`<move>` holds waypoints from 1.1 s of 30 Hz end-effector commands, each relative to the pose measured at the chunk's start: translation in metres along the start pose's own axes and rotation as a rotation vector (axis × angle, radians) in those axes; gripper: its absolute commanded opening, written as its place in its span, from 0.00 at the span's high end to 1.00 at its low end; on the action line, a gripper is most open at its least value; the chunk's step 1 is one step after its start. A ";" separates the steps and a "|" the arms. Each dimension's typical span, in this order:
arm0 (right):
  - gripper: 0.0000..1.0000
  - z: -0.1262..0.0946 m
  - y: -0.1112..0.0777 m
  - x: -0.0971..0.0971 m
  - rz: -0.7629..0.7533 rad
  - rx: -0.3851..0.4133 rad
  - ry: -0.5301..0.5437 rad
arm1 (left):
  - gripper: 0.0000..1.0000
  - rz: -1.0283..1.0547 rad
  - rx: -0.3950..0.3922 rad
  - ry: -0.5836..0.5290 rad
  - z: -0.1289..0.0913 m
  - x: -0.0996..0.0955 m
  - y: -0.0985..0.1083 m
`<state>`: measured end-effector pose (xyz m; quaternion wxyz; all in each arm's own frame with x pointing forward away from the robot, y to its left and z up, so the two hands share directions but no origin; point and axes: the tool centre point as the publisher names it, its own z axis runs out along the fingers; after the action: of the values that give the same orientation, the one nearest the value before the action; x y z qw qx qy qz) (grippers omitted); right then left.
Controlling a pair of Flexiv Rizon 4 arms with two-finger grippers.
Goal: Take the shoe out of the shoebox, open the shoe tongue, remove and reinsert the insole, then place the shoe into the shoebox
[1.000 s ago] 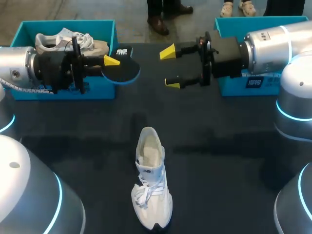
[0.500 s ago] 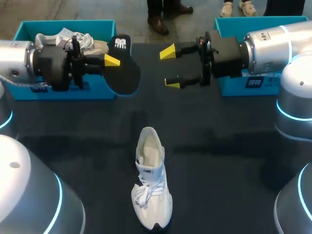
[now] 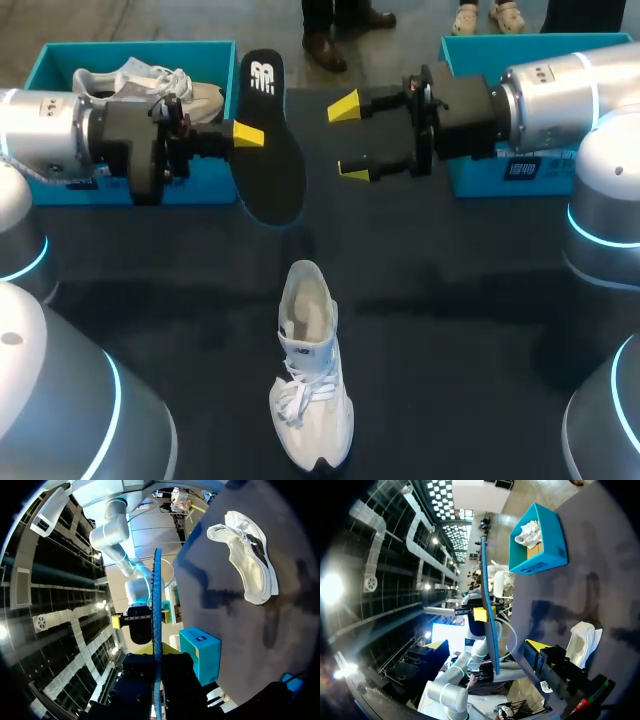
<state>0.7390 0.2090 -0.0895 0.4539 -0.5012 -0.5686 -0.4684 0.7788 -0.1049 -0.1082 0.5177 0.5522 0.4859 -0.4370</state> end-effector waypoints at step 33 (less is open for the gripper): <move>0.29 0.053 -0.006 -0.005 -0.117 0.039 -0.033 | 1.00 -0.051 0.015 -0.039 0.008 0.010 0.010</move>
<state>0.7249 0.2508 -0.1035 0.4257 -0.4663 -0.6090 -0.4801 0.7858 -0.1083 -0.1165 0.5123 0.5337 0.4880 -0.4631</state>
